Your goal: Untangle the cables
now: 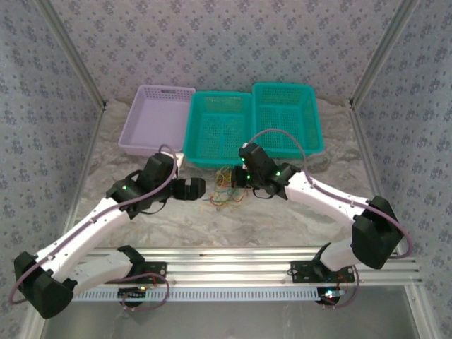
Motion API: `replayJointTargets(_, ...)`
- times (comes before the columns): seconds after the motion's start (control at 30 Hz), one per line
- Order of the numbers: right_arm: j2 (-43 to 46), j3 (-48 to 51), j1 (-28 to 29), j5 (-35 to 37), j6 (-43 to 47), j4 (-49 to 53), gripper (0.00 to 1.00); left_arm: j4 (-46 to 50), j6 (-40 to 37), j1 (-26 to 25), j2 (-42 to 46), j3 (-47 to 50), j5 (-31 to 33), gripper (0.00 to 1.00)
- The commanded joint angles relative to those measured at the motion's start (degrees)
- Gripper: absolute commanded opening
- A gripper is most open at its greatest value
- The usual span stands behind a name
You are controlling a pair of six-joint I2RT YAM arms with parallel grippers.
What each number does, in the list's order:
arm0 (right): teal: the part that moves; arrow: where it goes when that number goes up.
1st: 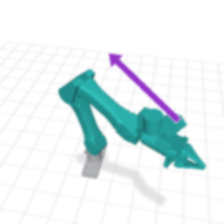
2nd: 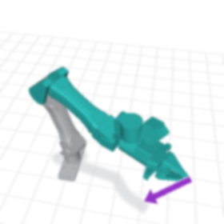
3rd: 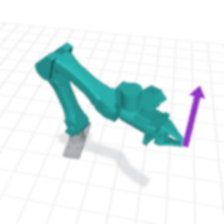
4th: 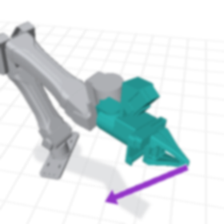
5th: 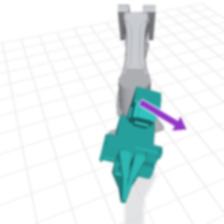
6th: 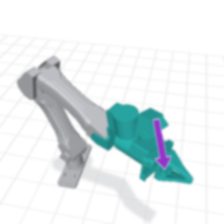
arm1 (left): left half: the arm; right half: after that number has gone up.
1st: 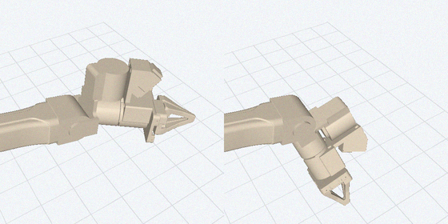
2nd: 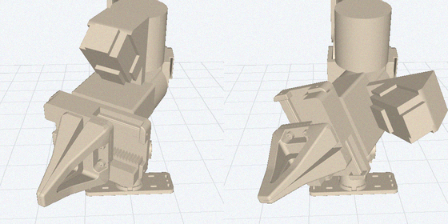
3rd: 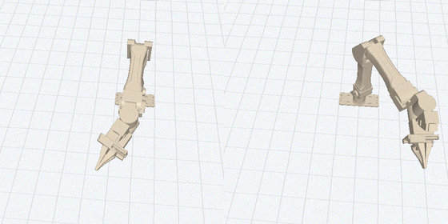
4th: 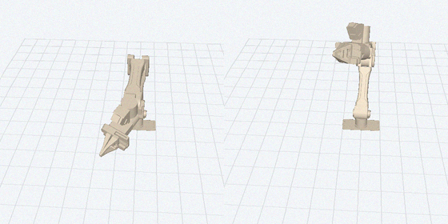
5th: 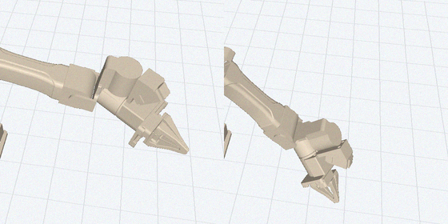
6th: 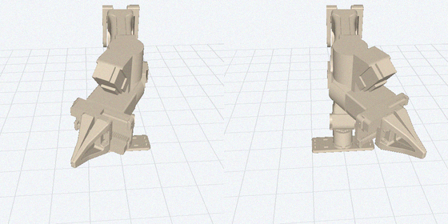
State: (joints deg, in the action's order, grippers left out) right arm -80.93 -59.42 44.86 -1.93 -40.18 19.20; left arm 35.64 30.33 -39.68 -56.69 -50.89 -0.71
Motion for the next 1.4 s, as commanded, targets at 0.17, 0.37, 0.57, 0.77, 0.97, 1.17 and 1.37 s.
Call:
replayJointTargets(0.17,7.2,-2.2,0.2,-1.0,1.0,2.0,0.0,-5.6,5.1,-2.3,-0.2,5.1,-1.3,1.0)
replayJointTargets(0.37,10.7,-2.2,0.4,-1.1,0.3,2.7,0.0,-7.5,5.4,-4.6,-1.6,6.2,-1.5,1.0)
replayJointTargets(0.57,13.0,-2.9,0.5,-1.9,-0.9,3.0,0.0,-9.2,6.0,-6.5,-2.7,8.1,-1.1,1.0)
replayJointTargets(0.77,14.1,-2.5,0.6,-3.0,-2.3,2.3,0.0,-12.8,7.2,-7.2,-3.2,11.5,-1.5,1.0)
replayJointTargets(0.97,14.6,-1.2,0.5,-6.3,-2.2,0.6,0.0,-20.7,8.2,-7.5,-0.8,15.7,-3.8,1.0)
replayJointTargets(1.17,15.4,0.4,0.6,-8.4,-2.6,-0.7,0.0,-26.7,7.1,-7.5,4.0,18.5,-5.1,0.95)
replayJointTargets(1.37,15.6,0.7,0.7,-9.2,-3.5,-1.5,0.0,-30.0,7.1,-7.5,4.6,20.1,-7.2,0.75)
